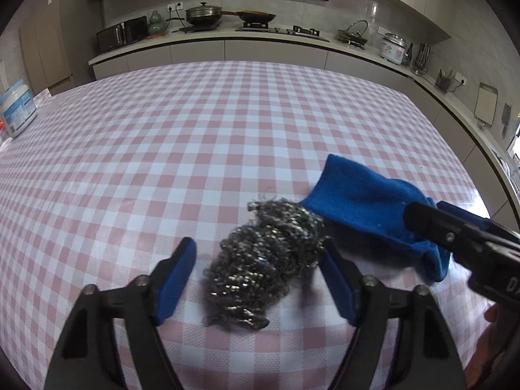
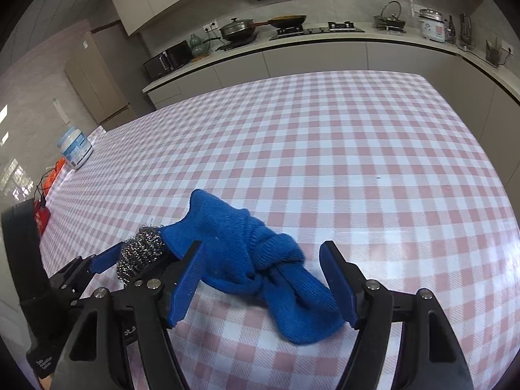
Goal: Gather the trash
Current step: 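Grasp the steel scrubber with the left tool while the right tool grasps the blue towel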
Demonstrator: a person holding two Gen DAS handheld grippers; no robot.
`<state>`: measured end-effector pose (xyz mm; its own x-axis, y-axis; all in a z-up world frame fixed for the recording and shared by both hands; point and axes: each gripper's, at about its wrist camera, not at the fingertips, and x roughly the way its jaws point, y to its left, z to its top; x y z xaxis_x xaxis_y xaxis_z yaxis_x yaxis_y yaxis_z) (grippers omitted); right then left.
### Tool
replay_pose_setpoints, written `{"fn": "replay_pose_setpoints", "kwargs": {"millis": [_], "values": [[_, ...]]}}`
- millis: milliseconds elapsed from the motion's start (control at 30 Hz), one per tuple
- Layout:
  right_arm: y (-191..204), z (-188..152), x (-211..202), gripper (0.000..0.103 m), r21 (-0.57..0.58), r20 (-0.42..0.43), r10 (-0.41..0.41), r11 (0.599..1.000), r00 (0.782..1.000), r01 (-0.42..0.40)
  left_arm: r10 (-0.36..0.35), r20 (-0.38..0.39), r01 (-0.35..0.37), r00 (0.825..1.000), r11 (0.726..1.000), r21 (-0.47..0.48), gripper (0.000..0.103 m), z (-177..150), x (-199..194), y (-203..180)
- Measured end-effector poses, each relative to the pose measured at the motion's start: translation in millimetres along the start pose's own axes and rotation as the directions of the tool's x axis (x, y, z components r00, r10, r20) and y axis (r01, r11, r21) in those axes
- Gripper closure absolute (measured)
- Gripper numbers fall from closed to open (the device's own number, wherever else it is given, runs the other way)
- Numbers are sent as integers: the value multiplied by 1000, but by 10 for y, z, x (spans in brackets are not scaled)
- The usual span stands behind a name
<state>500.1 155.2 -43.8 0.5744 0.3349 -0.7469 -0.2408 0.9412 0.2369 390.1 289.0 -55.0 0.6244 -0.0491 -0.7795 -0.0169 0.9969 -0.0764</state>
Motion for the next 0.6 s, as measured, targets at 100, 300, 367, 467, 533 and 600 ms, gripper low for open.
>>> {"fn": "replay_pose_setpoints", "kwargs": {"millis": [100, 300, 367, 467, 533, 600], "values": [[29, -6, 108, 29, -4, -18, 10, 1000, 1000, -10, -18, -8, 18, 1000, 1000, -10, 44, -23, 2, 40], [41, -75, 193, 49, -9, -34, 35, 999, 999, -36, -32, -4, 32, 999, 999, -32, 55, -47, -32, 51], [76, -90, 188, 53, -17, -32, 36, 999, 999, -36, -43, -4, 43, 999, 998, -41, 58, -46, -45, 49], [110, -117, 153, 59, -43, -32, 31, 999, 999, -32, -47, -5, 47, 999, 997, -53, 61, -65, -67, 56], [111, -138, 89, 60, -43, -17, 29, 999, 999, -30, -45, -1, 45, 999, 997, -56, 62, -78, -102, 33], [78, -144, 23, 60, -37, -11, 33, 999, 999, -34, -46, 5, 46, 999, 997, -59, 62, -79, -138, 7]]}}
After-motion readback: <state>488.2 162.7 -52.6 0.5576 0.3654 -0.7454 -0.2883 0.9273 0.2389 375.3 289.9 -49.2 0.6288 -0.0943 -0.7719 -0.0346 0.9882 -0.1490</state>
